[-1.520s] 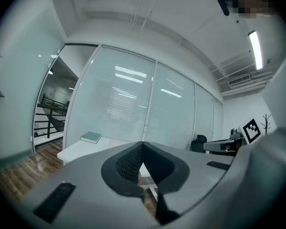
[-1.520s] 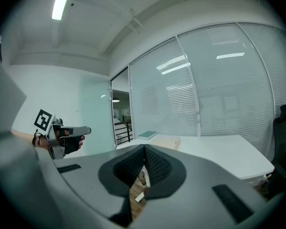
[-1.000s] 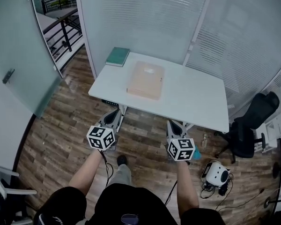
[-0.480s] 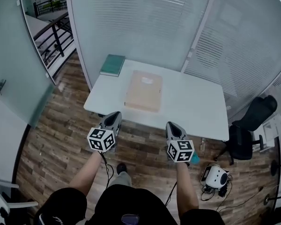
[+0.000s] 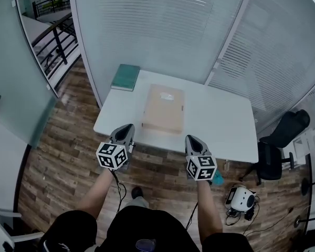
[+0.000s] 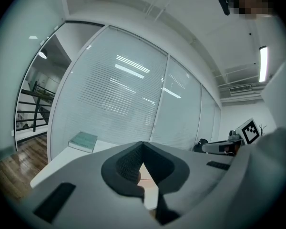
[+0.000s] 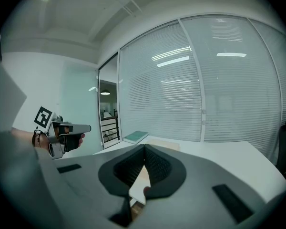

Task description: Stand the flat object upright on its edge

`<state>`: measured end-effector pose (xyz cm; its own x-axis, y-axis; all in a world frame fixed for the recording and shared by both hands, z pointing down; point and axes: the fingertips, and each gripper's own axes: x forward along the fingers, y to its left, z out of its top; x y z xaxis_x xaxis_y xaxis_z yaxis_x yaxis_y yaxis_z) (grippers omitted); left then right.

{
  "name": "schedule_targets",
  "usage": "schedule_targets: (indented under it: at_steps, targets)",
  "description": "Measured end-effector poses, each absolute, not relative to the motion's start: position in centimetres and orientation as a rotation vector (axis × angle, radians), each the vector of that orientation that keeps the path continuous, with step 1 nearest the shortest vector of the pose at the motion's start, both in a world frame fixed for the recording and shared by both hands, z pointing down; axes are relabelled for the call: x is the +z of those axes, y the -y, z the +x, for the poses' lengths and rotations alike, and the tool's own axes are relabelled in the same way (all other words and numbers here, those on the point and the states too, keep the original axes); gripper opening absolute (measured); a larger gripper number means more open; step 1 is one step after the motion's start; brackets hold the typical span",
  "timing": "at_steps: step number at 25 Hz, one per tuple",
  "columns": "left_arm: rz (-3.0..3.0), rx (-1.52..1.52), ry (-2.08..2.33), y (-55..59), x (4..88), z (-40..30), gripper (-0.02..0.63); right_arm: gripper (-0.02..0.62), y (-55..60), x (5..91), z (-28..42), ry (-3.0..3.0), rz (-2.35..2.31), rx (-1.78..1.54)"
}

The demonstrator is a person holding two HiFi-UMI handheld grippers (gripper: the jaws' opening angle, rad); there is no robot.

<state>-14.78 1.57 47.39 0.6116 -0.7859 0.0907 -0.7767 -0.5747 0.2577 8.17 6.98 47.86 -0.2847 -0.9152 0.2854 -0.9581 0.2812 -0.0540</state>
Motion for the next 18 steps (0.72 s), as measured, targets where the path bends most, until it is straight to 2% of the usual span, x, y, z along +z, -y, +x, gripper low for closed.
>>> schedule_targets:
  at_steps: [18]
  targets:
    - [2.574,-0.059,1.205,4.8,48.9,-16.1,0.02,0.021,-1.7,48.9,6.5,2.293,1.785,0.319]
